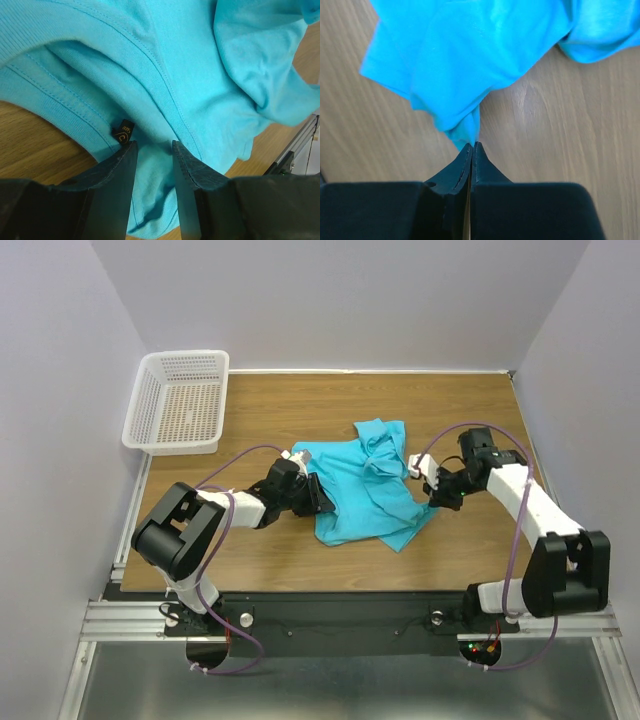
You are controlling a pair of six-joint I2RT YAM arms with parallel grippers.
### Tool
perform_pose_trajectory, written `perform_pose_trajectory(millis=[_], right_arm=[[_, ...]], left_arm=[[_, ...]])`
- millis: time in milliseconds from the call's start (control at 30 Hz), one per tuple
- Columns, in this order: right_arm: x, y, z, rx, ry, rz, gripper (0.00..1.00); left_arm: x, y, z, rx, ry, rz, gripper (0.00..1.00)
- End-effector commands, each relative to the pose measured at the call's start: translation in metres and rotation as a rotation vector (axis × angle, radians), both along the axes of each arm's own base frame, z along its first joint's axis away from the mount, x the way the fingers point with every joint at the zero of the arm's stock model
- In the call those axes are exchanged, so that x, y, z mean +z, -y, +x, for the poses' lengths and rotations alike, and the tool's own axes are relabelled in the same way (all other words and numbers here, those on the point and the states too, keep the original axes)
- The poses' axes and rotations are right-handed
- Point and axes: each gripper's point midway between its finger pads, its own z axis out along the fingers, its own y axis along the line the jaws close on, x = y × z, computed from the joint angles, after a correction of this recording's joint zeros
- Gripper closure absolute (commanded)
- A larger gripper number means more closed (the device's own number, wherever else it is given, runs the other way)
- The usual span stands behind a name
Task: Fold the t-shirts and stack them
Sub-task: Flatten the tshirt out
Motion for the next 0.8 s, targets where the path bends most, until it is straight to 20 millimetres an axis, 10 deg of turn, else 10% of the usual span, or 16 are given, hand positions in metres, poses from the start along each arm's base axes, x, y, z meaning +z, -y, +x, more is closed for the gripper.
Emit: perform_pose_trajectory(millis=[0,433,700,767], right_arm=[[0.038,-0.004,-0.024,-0.078,-0.075,0.053,0.99],[0.069,-0.009,-0.118,0.064,-0.1,0.09,0.99],[0.067,-0.059,-0.15,0.302,-0.222,0.213,0.99],[0.07,-0.085,-0.163,0.401,-0.32,0.28,0.8]], left_arm=[[-0.036,-0.026,-0.022,0.003,-0.092,0.13,0.54],[-0.035,-0.032,-0.016,0.015,-0.092,0.14,0.54],[-0.031,-0.029,-0.008,0.011,-0.089,0.141,0.54],[-0.029,-0.029,-0.005,0.017,-0.085,0.142,0.54]])
